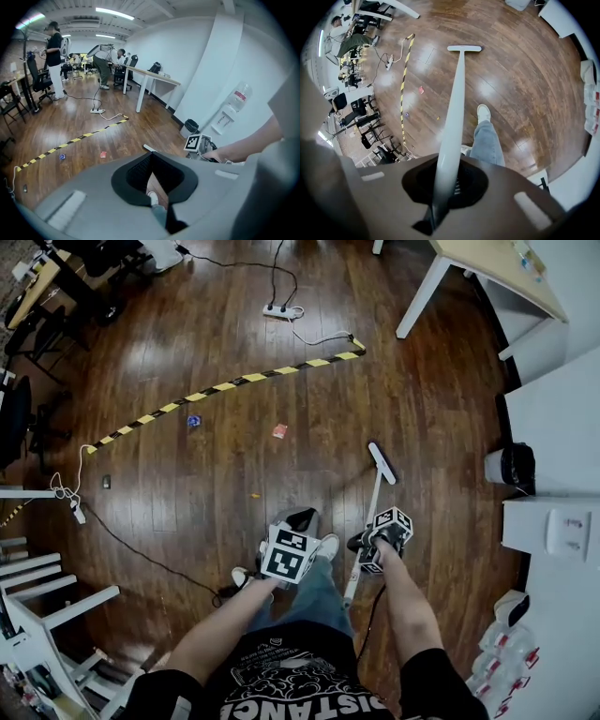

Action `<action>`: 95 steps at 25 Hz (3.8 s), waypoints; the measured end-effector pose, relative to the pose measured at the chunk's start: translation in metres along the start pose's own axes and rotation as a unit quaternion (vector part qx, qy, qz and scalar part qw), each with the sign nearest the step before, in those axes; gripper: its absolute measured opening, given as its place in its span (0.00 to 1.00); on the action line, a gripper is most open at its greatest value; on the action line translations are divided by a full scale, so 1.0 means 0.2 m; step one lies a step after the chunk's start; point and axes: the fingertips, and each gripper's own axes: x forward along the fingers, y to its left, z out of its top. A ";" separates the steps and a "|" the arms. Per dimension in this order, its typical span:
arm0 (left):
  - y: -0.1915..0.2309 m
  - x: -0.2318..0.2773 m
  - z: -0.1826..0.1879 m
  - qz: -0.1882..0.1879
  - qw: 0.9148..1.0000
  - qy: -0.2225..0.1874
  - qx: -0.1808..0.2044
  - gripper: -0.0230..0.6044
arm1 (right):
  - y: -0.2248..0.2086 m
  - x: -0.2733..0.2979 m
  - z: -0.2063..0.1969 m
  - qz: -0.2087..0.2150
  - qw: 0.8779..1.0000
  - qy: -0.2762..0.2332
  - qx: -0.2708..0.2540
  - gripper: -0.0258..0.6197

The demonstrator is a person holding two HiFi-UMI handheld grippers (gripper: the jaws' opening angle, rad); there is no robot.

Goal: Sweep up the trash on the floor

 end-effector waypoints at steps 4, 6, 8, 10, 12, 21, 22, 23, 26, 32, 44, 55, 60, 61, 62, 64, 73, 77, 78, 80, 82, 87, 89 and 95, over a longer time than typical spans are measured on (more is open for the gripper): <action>0.07 -0.12 -0.09 0.006 1.000 -0.016 -0.014 0.04 | 0.07 0.12 -0.18 -0.005 1.000 0.008 -0.009 0.04; 0.12 -0.18 -0.16 0.012 0.999 -0.019 -0.023 0.04 | 0.11 0.18 -0.26 -0.006 1.000 0.009 -0.014 0.04; 0.18 -0.25 -0.24 0.020 0.999 -0.021 -0.030 0.04 | 0.15 0.25 -0.35 -0.001 1.000 0.011 -0.017 0.04; 0.23 -0.31 -0.32 0.027 0.999 -0.021 -0.037 0.04 | 0.19 0.32 -0.45 0.002 1.000 0.018 -0.020 0.04; 0.29 -0.38 -0.40 0.033 0.998 -0.021 -0.045 0.04 | 0.22 0.41 -0.55 0.001 0.999 0.025 -0.027 0.04; 0.56 -0.72 -0.76 0.063 0.994 -0.033 -0.080 0.04 | 0.34 0.76 -0.96 -0.005 0.998 0.045 -0.048 0.04; 0.59 -0.75 -0.79 0.066 0.994 -0.035 -0.083 0.04 | 0.36 0.79 -1.00 -0.001 0.998 0.047 -0.048 0.04; 0.61 -0.77 -0.82 0.068 0.993 -0.037 -0.087 0.04 | 0.38 0.83 -1.05 0.002 0.998 0.049 -0.049 0.05; 0.66 -0.86 -0.91 0.070 0.992 -0.043 -0.098 0.04 | 0.43 0.93 -1.18 0.005 0.997 0.057 -0.053 0.05; 0.81 -1.04 -1.08 0.087 0.987 -0.054 -0.124 0.04 | 0.52 1.14 -1.42 0.013 0.995 0.074 -0.061 0.05; 0.99 -1.22 -1.25 0.106 0.975 -0.079 -0.177 0.04 | 0.65 1.35 -1.73 0.024 0.992 0.096 -0.074 0.05; 0.98 -1.22 -1.13 0.084 0.977 -0.100 -0.166 0.04 | 0.68 1.22 -1.73 0.027 0.994 0.065 -0.078 0.04; 0.98 -1.21 -1.06 0.076 0.979 -0.104 -0.156 0.04 | 0.73 1.12 -1.66 0.010 0.993 0.044 -0.111 0.05; 0.97 -1.21 -1.05 0.075 0.980 -0.104 -0.155 0.04 | 0.74 1.10 -1.63 0.007 0.992 0.038 -0.118 0.04; 0.97 -1.21 -1.04 0.075 0.980 -0.104 -0.155 0.04 | 0.75 1.07 -1.61 0.003 0.992 0.033 -0.125 0.04; 0.96 -1.19 -1.00 0.073 0.980 -0.105 -0.154 0.04 | 0.76 1.01 -1.53 -0.008 0.990 0.024 -0.139 0.04; 1.05 -1.11 -0.83 0.089 0.980 -0.097 -0.151 0.04 | 0.99 0.79 -1.04 -0.051 0.981 -0.003 -0.186 0.04; 1.12 -1.05 -0.73 0.105 0.978 -0.083 -0.163 0.04 | 1.13 0.72 -0.76 -0.077 0.977 -0.008 -0.199 0.04; 1.14 -1.04 -0.70 0.109 0.977 -0.079 -0.166 0.04 | 1.16 0.70 -0.69 -0.079 0.977 -0.007 -0.199 0.04; 1.17 -1.00 -0.63 0.117 0.976 -0.075 -0.169 0.04 | 1.24 0.69 -0.55 -0.082 0.976 -0.004 -0.202 0.04; 1.20 -0.95 -0.56 0.123 0.975 -0.073 -0.171 0.04 | 1.29 0.68 -0.41 -0.095 0.973 -0.001 -0.209 0.04; 1.21 -0.76 -0.42 0.129 0.974 -0.054 -0.179 0.04 | 1.35 0.66 -0.17 -0.120 0.970 0.020 -0.212 0.04; 1.21 -0.70 -0.39 0.131 0.974 -0.048 -0.179 0.04 | 1.33 0.68 -0.14 -0.122 0.970 0.035 -0.207 0.04; 1.22 -0.60 -0.30 0.139 0.973 -0.045 -0.178 0.04 | 1.18 0.72 -0.19 -0.141 0.963 0.057 -0.222 0.04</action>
